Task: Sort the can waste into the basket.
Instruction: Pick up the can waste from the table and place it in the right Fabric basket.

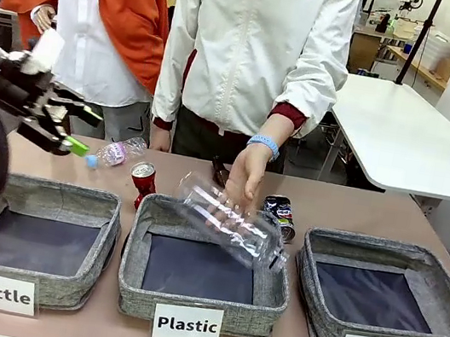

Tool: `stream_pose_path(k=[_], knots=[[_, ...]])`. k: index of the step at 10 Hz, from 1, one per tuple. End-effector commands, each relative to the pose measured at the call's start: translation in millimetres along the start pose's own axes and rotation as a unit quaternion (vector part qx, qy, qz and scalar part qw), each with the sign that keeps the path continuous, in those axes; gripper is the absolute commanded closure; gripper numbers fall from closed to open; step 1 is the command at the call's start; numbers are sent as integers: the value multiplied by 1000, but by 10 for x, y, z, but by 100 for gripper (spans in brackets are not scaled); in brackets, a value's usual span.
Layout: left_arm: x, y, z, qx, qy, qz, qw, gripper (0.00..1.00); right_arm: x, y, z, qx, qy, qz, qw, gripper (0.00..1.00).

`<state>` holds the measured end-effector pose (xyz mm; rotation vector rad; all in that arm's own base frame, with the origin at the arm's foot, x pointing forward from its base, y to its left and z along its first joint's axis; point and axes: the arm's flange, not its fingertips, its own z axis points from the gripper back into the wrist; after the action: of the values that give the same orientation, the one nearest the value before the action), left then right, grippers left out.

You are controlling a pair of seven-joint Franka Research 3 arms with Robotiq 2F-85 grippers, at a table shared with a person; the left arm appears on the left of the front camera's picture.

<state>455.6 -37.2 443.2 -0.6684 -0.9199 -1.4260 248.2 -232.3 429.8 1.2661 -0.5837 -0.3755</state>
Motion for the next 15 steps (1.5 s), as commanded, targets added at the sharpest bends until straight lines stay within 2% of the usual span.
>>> stream_pose_path(k=[1, 3, 4, 7, 9, 10, 13, 15], knots=[[-119, -340, 916, -47, -34, -22, 998, 0, 37, 13, 3, 12, -7, 15, 1000, 0], [-333, -796, 1419, -3, -63, -46, 997, 0, 37, 13, 3, 12, -7, 15, 1000, 0], [-461, -880, 1553, 44, -73, -22, 996, 0, 37, 13, 3, 12, -7, 15, 1000, 0], [-698, -977, 1729, 92, -79, 19, 992, 0, 37, 13, 3, 12, -7, 15, 1000, 0], [-636, -881, 1609, 83, -76, 12, 994, 0, 37, 13, 3, 12, -7, 15, 1000, 0], [-563, -751, 1460, 100, -66, 28, 992, 0, 37, 13, 3, 12, -7, 15, 1000, 0], [-299, -226, 763, 13, 7, -5, 1000, 0, 37, 13, 3, 12, -7, 15, 1000, 0], [-192, 126, 351, 3, 11, -27, 1000, 0, 37, 13, 3, 12, -7, 15, 1000, 0]])
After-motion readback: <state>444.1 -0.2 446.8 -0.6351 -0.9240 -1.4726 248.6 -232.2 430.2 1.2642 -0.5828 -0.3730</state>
